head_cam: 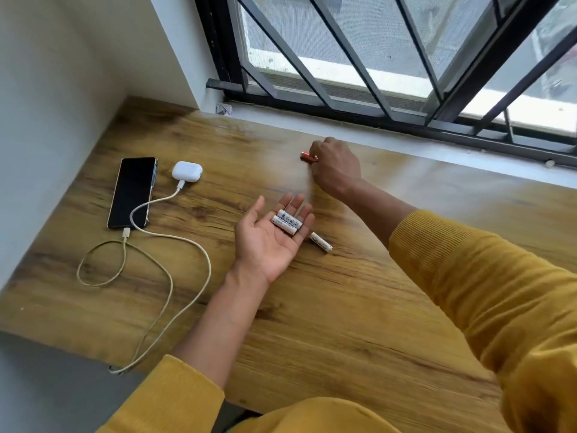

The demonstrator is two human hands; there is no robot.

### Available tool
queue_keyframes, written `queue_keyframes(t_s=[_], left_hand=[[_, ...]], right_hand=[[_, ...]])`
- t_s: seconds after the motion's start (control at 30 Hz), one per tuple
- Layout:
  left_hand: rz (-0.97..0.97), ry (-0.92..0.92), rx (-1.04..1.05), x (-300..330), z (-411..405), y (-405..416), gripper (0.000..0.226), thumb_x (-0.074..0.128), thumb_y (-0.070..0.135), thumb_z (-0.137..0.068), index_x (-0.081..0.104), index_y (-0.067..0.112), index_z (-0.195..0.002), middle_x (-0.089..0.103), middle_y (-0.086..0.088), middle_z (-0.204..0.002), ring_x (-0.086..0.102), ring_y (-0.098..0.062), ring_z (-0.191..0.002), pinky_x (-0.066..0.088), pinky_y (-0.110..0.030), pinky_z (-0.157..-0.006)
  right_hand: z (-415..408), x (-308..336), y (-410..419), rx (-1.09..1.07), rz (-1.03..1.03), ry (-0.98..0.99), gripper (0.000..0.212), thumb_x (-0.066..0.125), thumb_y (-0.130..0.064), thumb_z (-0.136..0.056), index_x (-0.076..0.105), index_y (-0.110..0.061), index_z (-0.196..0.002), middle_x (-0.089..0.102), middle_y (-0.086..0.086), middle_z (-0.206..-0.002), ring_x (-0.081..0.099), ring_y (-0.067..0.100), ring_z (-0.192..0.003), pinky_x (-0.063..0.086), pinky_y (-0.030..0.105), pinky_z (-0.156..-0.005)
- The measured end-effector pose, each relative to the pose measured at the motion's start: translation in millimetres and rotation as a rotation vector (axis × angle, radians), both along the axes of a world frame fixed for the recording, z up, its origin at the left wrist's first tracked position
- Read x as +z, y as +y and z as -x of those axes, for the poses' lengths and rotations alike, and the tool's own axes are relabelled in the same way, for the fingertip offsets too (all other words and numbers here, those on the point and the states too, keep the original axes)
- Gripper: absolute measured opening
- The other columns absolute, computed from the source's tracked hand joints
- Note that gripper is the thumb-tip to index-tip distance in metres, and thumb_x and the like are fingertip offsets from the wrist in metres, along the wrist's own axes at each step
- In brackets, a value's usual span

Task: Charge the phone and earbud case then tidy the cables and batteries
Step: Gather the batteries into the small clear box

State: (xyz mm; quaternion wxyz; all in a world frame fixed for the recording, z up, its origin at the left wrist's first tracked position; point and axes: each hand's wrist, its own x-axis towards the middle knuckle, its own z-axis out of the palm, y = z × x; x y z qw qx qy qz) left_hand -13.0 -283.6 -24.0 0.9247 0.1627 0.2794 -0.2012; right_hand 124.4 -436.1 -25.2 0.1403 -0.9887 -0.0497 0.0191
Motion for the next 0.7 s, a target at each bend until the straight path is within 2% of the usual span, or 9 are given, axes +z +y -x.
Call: queue_keyframes(t_s=[0.1,0.23,0.3,0.4,0.57,0.63,0.7], left_hand=[[-0.001,0.009,0.011,-2.7,-0.7,0.6,0.052,0.052,0.041,-0.104,0.057,0.002,-0.137,0.065,-0.022,-0.139,0.062,-0.042,-0.129,0.041,-0.054,-0.119],[-0.009,0.024,0.026,-5.5,-0.1,1.3,0.055,0.052,0.043,-0.104,0.057,0.001,-0.139,0.061,-0.023,-0.146,0.059,-0.04,-0.136,0.04,-0.054,-0.12],[-0.011,0.024,0.031,-5.9,0.0,2.6,0.057,0.051,0.043,-0.104,0.055,0.001,-0.142,0.061,-0.023,-0.146,0.058,-0.04,-0.136,0.04,-0.054,-0.12],[-0.021,0.019,0.042,-4.5,1.5,5.7,0.06,0.052,0.043,-0.104,0.054,-0.001,-0.145,0.062,-0.023,-0.145,0.058,-0.04,-0.138,0.038,-0.054,-0.121],[-0.038,0.003,0.041,-1.3,6.5,9.8,0.063,0.054,0.044,-0.102,0.051,0.003,-0.149,0.058,-0.021,-0.15,0.057,-0.037,-0.139,0.04,-0.052,-0.12],[-0.065,-0.02,0.012,2.8,10.3,9.5,0.066,0.052,0.048,-0.103,0.05,0.004,-0.152,0.064,-0.022,-0.143,0.065,-0.036,-0.13,0.051,-0.048,-0.111],[-0.072,-0.031,-0.014,4.8,13.9,9.2,0.067,0.047,0.052,-0.104,0.05,0.005,-0.152,0.071,-0.021,-0.13,0.074,-0.035,-0.111,0.061,-0.044,-0.092]], right_hand=[[-1.9,-5.1,1.0,-0.02,-0.001,-0.028,0.019,0.059,-0.012,-0.098,0.07,-0.013,-0.114,0.065,0.01,-0.112,0.059,0.032,-0.105,0.048,0.038,-0.073],[0.2,-5.7,2.8,-0.044,-0.012,-0.045,0.015,0.066,-0.022,-0.099,0.075,-0.012,-0.105,0.068,0.009,-0.104,0.059,0.027,-0.09,0.048,0.038,-0.07],[5.4,-1.1,3.7,-0.064,-0.067,-0.047,0.017,0.072,-0.028,-0.096,0.077,-0.013,-0.1,0.069,0.007,-0.099,0.059,0.026,-0.087,0.05,0.038,-0.069],[22.0,11.7,5.5,-0.076,-0.154,-0.068,0.016,0.07,-0.024,-0.088,0.08,-0.02,-0.1,0.072,0.002,-0.095,0.066,0.025,-0.089,0.056,0.039,-0.069],[79.3,35.0,13.5,-0.004,-0.334,-0.084,0.015,0.072,-0.028,-0.086,0.079,-0.022,-0.098,0.072,-0.006,-0.088,0.063,0.014,-0.08,0.052,0.033,-0.067],[104.4,37.7,17.7,0.033,-0.364,-0.068,0.016,0.073,-0.031,-0.083,0.078,-0.022,-0.096,0.071,-0.007,-0.086,0.063,0.014,-0.079,0.052,0.034,-0.066],[124.0,35.2,22.4,0.069,-0.366,-0.065,0.017,0.074,-0.033,-0.081,0.077,-0.023,-0.094,0.07,-0.007,-0.086,0.062,0.015,-0.08,0.05,0.033,-0.064]])
